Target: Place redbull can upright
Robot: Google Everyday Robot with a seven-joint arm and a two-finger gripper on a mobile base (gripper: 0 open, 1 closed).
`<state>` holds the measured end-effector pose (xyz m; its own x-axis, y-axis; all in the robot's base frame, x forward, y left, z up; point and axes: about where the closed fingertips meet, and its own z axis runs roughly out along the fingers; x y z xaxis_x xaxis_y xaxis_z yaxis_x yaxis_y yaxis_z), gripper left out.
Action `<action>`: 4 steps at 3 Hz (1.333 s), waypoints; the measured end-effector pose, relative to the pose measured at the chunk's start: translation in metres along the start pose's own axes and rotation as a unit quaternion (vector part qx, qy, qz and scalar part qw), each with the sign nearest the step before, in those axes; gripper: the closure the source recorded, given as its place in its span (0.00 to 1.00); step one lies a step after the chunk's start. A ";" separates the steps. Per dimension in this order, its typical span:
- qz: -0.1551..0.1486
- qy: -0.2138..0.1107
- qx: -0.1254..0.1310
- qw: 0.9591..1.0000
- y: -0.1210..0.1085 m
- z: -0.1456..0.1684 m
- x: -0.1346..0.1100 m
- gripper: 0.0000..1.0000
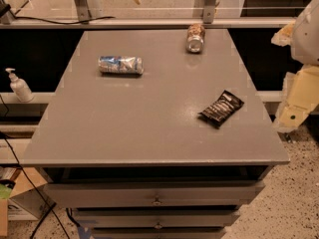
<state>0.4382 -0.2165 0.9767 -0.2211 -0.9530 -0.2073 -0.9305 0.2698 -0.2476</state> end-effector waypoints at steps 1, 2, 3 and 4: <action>0.000 0.000 0.001 1.000 0.000 0.000 0.000 0.00; -0.040 -0.010 0.008 0.999 -0.001 0.003 -0.032 0.00; -0.086 -0.036 0.006 0.996 0.001 0.009 -0.072 0.00; -0.128 -0.078 -0.004 0.989 0.000 0.016 -0.122 0.00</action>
Offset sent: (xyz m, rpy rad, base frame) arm 0.0208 0.0743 0.0035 -0.0200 -0.0538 0.1917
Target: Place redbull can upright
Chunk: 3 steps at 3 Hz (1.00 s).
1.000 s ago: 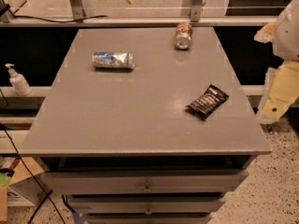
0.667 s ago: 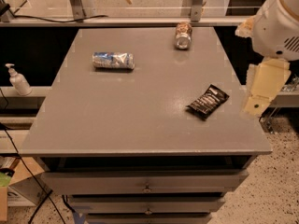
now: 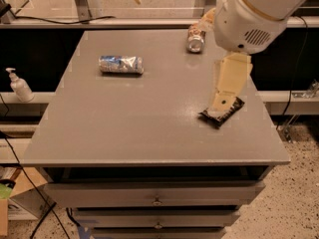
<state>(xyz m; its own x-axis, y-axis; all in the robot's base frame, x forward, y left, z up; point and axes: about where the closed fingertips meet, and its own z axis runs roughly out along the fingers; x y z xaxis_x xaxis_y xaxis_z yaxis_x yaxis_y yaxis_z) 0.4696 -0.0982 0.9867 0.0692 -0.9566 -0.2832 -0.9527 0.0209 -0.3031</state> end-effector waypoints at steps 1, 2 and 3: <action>-0.003 -0.003 -0.001 1.000 -0.001 0.001 -0.003 0.00; 0.005 0.002 -0.012 1.000 -0.004 0.012 -0.008 0.00; -0.017 -0.015 -0.025 0.999 -0.021 0.041 -0.041 0.00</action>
Offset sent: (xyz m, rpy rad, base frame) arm 0.0170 0.0185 -0.0225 -0.0140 0.0773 -0.0200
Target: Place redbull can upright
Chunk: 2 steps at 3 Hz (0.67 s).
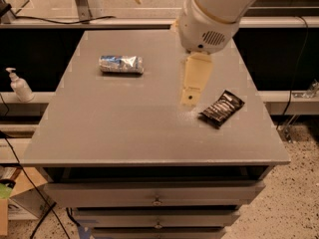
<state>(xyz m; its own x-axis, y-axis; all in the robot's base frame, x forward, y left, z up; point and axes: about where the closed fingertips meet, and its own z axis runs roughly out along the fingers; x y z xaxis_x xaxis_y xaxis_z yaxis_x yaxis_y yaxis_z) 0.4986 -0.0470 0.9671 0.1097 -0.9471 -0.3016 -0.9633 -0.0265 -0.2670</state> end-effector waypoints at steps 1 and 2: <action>-0.028 -0.020 -0.013 0.999 -0.024 0.034 -0.034 0.00; -0.053 -0.034 -0.020 0.998 -0.052 0.062 -0.060 0.00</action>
Offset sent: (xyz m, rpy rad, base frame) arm 0.1032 0.1238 -0.0384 0.0557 0.0009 0.2047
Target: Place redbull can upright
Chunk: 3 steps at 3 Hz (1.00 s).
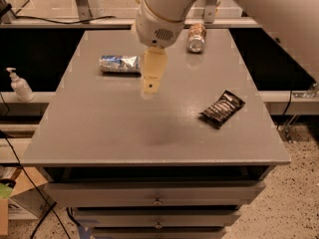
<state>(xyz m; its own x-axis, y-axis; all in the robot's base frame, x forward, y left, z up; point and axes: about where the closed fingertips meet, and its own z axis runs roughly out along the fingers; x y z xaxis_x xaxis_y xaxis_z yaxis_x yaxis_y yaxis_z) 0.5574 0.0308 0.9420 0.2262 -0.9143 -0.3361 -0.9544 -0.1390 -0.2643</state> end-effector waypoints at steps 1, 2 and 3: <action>-0.003 -0.004 -0.002 1.000 -0.004 0.005 -0.005 0.00; 0.016 -0.005 -0.013 1.000 -0.003 0.017 -0.002 0.00; 0.030 -0.010 -0.011 0.999 -0.025 0.039 -0.006 0.00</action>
Offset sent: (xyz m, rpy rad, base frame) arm 0.0094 0.0095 -0.0366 0.0202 0.1067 -0.0732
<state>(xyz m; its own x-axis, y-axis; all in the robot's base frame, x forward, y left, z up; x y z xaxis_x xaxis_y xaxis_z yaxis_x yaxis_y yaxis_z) 0.5876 0.0546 0.9148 0.1727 -0.9134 -0.3685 -0.9702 -0.0932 -0.2237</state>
